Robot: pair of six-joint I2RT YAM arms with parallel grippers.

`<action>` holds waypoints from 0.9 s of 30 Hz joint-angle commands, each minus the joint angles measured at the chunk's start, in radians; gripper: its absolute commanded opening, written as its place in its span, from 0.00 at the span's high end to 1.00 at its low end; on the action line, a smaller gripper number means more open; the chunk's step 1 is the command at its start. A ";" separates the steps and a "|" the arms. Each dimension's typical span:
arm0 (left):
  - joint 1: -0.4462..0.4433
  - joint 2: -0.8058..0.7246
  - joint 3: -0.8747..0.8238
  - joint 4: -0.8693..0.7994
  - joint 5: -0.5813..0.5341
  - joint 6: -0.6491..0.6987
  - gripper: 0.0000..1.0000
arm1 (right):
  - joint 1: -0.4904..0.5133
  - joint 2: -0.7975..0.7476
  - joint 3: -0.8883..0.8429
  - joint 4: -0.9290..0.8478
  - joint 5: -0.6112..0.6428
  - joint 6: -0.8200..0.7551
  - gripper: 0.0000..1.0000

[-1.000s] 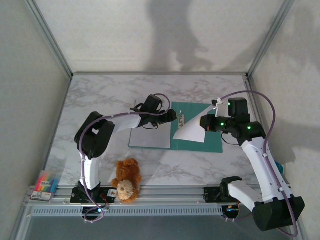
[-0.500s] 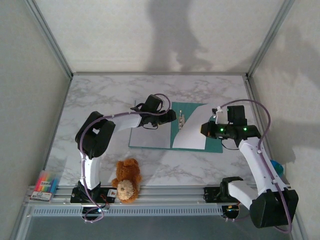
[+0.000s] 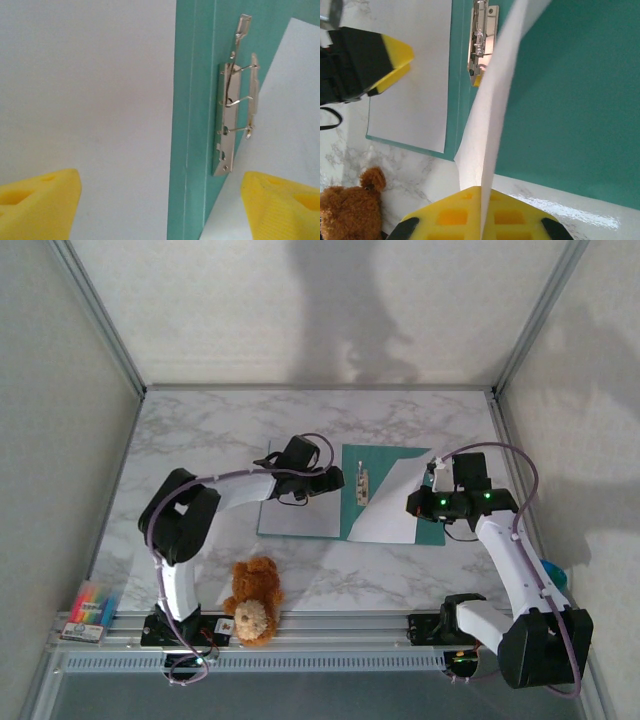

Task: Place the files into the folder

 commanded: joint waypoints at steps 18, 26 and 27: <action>0.040 -0.187 -0.305 -0.021 -0.071 0.010 0.17 | -0.007 0.044 0.023 -0.039 0.026 -0.003 1.00; 0.126 -0.258 -0.442 0.005 -0.078 0.000 0.17 | -0.007 0.060 0.011 0.000 -0.014 0.000 1.00; 0.135 -0.268 -0.453 0.007 -0.080 0.001 0.17 | -0.006 0.066 0.003 0.012 -0.026 0.003 1.00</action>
